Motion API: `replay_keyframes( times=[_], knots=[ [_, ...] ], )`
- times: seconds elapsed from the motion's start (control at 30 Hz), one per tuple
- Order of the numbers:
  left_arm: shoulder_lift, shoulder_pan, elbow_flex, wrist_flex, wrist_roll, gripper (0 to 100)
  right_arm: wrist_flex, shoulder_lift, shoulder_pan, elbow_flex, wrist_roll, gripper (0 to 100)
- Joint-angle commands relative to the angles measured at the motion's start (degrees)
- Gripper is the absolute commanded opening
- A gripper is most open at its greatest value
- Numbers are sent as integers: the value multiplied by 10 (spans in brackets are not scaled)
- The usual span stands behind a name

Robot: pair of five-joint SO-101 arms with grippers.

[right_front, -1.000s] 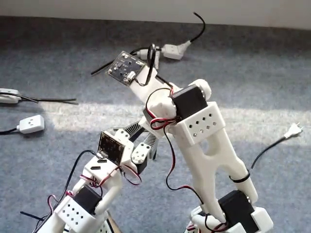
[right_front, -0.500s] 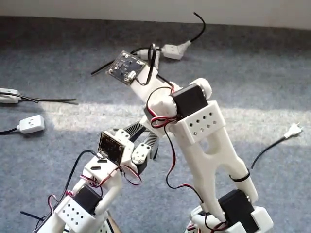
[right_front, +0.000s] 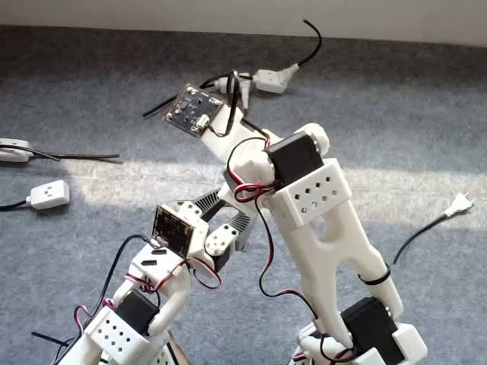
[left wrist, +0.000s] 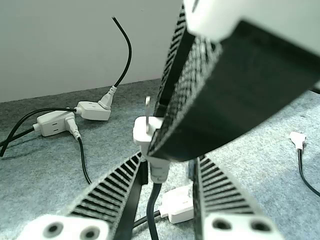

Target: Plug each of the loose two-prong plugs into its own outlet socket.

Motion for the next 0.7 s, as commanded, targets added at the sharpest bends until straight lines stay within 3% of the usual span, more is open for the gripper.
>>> replay_keyframes(
  times=[0.0,0.57,0.67],
  knots=[
    [-3,-14,10,-10,-4,150,22,-1,13,-21,9,9],
    [-7,-23,5,-14,-2,150,22,0,21,-19,0,9],
    [-7,-23,7,-48,-2,150,22,0,19,-19,-4,9]
  ],
)
